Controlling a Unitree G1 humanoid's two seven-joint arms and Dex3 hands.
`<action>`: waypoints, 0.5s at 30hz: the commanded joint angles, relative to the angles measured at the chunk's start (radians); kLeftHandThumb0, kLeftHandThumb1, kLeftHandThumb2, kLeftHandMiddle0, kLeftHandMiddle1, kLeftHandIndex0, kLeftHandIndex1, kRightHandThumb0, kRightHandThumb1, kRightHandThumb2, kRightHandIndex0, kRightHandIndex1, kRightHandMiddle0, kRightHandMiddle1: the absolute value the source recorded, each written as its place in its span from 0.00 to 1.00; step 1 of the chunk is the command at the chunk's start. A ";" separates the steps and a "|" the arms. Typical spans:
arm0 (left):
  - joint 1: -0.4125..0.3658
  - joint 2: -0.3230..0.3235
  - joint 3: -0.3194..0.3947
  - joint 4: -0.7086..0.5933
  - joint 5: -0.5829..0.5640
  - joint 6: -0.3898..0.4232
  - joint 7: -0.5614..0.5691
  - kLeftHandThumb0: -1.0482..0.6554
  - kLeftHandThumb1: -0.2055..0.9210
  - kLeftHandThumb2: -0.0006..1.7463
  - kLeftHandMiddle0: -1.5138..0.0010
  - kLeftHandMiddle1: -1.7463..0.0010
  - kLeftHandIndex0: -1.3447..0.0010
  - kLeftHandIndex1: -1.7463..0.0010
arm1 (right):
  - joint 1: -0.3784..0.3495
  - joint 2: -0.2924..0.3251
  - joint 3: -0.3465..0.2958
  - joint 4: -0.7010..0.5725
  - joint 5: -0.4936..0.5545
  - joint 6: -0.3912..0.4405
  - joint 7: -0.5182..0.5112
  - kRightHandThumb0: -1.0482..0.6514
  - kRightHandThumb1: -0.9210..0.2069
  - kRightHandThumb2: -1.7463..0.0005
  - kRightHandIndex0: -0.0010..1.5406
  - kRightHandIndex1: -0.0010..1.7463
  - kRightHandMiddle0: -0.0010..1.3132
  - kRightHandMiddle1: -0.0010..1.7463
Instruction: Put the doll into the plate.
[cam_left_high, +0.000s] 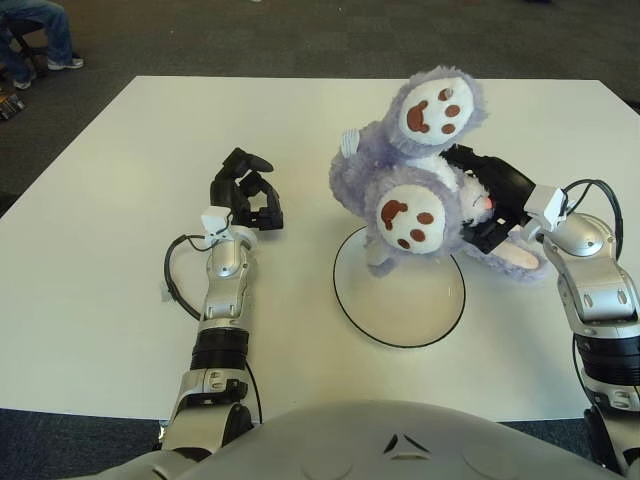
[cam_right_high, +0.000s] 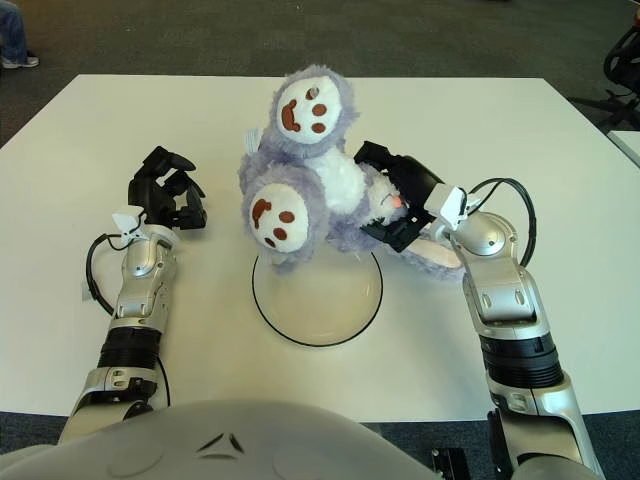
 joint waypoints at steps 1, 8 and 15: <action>0.032 -0.003 0.001 0.033 0.001 0.006 0.001 0.61 0.09 1.00 0.38 0.00 0.43 0.09 | 0.000 -0.024 -0.002 0.001 -0.004 -0.051 0.018 0.62 0.71 0.14 0.51 0.93 0.42 1.00; 0.033 -0.003 0.000 0.030 0.001 0.010 0.001 0.61 0.09 0.99 0.38 0.00 0.42 0.10 | 0.009 -0.042 0.006 0.037 -0.027 -0.135 0.033 0.62 0.75 0.13 0.55 0.87 0.46 1.00; 0.033 -0.004 -0.001 0.030 0.000 0.007 -0.001 0.61 0.09 0.99 0.38 0.00 0.42 0.10 | 0.015 -0.053 0.011 0.067 -0.033 -0.197 0.048 0.62 0.82 0.09 0.58 0.85 0.53 1.00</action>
